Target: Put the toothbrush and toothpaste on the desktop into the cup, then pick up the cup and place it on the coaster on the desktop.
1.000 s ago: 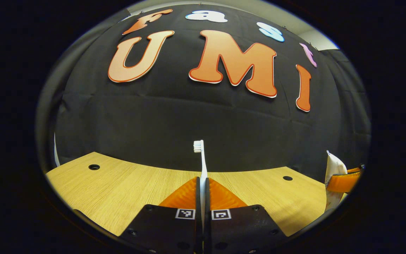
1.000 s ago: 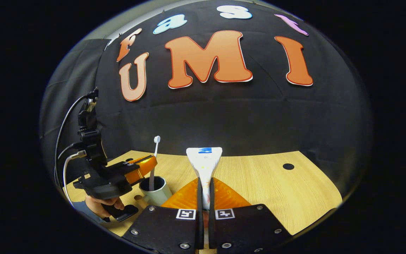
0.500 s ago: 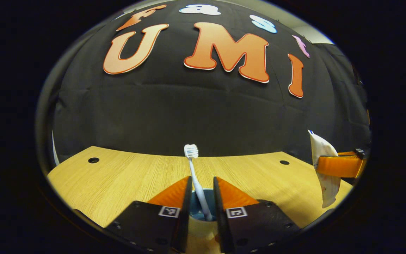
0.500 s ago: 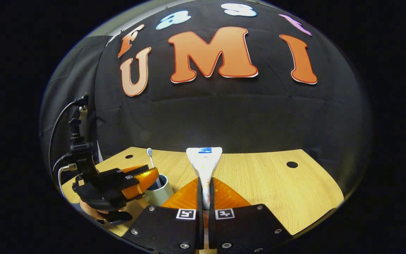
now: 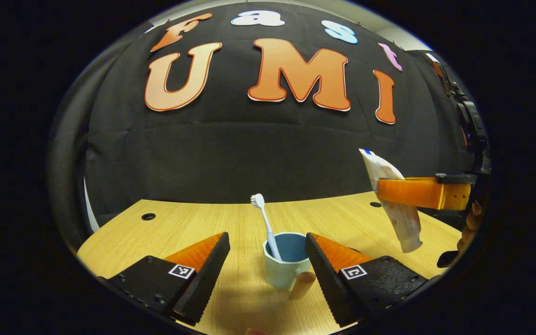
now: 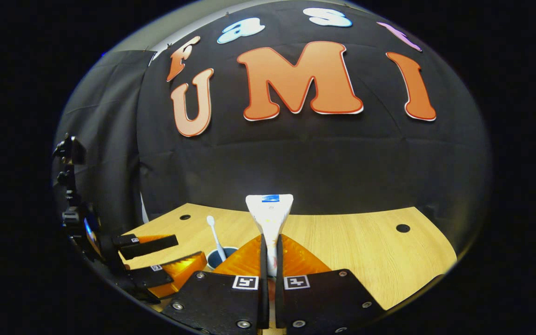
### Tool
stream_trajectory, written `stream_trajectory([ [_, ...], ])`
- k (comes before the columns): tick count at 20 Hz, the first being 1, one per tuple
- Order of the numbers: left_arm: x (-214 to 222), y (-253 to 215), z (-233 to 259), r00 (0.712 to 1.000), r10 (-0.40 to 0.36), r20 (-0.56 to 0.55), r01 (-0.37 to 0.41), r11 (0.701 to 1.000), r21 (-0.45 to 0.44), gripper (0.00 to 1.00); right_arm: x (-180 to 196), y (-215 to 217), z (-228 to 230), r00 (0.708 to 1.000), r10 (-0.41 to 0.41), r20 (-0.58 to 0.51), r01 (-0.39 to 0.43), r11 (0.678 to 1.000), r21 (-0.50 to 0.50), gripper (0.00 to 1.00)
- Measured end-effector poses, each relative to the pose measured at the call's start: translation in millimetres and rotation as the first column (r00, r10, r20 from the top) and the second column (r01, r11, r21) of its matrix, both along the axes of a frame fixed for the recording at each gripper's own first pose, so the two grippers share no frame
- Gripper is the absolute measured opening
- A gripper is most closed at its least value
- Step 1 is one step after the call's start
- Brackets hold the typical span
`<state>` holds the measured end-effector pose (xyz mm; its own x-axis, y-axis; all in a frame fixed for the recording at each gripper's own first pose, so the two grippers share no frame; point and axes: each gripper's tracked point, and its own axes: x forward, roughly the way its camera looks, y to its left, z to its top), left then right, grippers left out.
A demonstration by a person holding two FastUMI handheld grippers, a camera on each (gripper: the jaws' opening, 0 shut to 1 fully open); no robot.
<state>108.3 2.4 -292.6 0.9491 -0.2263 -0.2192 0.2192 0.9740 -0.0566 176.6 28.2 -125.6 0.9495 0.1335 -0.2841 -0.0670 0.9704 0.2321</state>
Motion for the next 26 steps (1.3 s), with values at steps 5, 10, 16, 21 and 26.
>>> stream_trajectory([
  [5, -38, 20, -7, 1.000, 0.017, -0.023, -0.016, 1.000, 0.020, 0.98, 14, 21, 10, 0.998, 0.057, 0.028, -0.057, 0.998, 0.018, 0.06],
  [10, -58, 40, -19, 0.999, 0.035, 0.022, -0.036, 0.997, 0.072, 0.98, 28, 40, 22, 0.989, 0.113, 0.094, -0.116, 0.993, 0.028, 0.06],
  [16, -76, 54, -31, 0.997, 0.071, 0.016, -0.072, 0.995, 0.074, 0.97, 52, 67, 17, 0.979, 0.155, 0.133, -0.164, 0.985, 0.060, 0.06],
  [21, -81, 55, -37, 0.997, 0.079, 0.002, -0.079, 0.994, 0.074, 0.97, 69, 90, -6, 0.975, 0.185, 0.122, -0.196, 0.977, 0.088, 0.06],
  [26, -80, 58, -36, 0.996, 0.086, 0.011, -0.086, 0.993, 0.081, 0.97, 84, 94, -12, 0.974, 0.173, 0.147, -0.190, 0.976, 0.106, 0.06],
])
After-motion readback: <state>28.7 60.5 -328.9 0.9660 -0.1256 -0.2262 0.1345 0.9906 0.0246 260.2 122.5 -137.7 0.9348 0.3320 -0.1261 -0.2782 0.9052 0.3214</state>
